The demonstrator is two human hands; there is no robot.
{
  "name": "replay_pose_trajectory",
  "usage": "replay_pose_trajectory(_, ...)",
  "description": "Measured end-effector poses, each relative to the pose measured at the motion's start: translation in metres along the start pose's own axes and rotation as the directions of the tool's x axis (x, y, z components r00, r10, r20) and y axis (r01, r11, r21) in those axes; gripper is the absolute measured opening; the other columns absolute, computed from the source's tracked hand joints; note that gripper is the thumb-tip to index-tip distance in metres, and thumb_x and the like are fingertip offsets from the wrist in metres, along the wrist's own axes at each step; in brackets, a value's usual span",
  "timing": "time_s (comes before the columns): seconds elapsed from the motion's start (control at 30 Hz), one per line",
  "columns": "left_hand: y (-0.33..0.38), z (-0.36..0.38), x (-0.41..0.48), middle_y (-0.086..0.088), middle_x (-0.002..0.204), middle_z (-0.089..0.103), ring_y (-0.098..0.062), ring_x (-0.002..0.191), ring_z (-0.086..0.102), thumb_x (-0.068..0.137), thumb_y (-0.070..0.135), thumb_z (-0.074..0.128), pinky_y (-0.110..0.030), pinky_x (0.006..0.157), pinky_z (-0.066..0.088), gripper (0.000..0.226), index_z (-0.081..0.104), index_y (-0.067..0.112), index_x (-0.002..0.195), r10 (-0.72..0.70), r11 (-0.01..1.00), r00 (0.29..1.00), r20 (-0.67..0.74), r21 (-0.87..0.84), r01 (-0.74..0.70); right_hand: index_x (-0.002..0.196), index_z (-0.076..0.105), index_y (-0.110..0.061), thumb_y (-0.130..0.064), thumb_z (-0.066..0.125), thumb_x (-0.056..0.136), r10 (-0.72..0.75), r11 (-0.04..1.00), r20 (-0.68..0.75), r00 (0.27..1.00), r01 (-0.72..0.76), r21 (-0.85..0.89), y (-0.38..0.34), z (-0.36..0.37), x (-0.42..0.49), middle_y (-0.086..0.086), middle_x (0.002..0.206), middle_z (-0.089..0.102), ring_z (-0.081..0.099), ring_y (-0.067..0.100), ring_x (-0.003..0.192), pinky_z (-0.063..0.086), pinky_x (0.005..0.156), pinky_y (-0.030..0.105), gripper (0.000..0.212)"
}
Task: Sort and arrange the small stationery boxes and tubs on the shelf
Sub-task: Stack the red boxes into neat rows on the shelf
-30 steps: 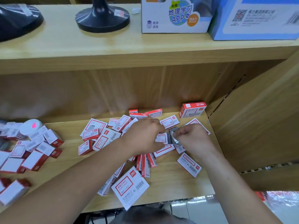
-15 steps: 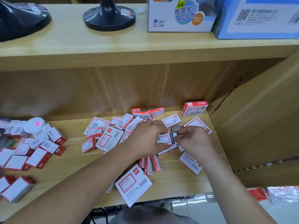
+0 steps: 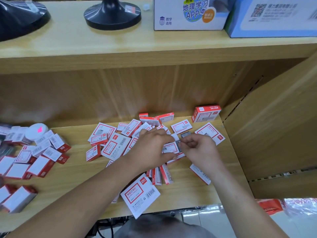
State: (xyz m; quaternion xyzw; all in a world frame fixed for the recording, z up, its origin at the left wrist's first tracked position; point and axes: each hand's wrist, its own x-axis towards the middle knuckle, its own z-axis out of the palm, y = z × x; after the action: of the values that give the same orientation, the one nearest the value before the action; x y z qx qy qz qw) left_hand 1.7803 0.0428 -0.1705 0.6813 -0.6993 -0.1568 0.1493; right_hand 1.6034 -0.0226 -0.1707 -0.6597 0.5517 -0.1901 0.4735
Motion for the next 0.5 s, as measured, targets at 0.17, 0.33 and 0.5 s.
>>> replay_pose_trajectory(0.17,0.000,0.000,0.001,0.010,0.113,0.064,-0.014,0.114,0.056,0.084,0.058,0.068,-0.045,0.097,0.036,0.047,0.067,0.033,0.124,0.010,1.000,1.000,0.006,-0.001,-0.010,0.081,0.076,-0.029,-0.020,0.076,0.082,-0.051,0.999,-0.001,0.999,0.051,0.006,0.005,0.000,0.001,-0.008,0.072,0.073,0.070,0.015,0.073,0.059,0.076,0.047,0.009)
replay_pose_trajectory(0.33,0.000,-0.005,0.004,0.011,0.113,0.065,-0.014,0.112,0.057,0.079,0.065,0.059,-0.047,0.098,0.039,0.055,0.068,0.034,0.123,0.005,1.000,0.998,0.065,-0.003,-0.005,0.085,0.074,-0.034,-0.041,0.067,0.075,-0.119,0.993,0.019,0.993,0.119,0.004,0.008,0.003,0.000,-0.008,0.074,0.072,0.069,0.018,0.072,0.059,0.071,0.050,0.014)
replay_pose_trajectory(0.5,0.001,-0.008,0.011,0.012,0.105,0.064,-0.013,0.103,0.058,0.080,0.060,0.071,-0.043,0.094,0.042,0.042,0.070,0.032,0.112,0.017,0.999,0.994,0.104,0.032,-0.021,0.082,0.080,-0.016,-0.004,0.074,0.086,-0.095,0.986,-0.023,0.995,0.097,0.133,0.015,0.004,0.002,-0.001,0.077,0.076,0.072,0.020,0.077,0.059,0.079,0.048,0.013)
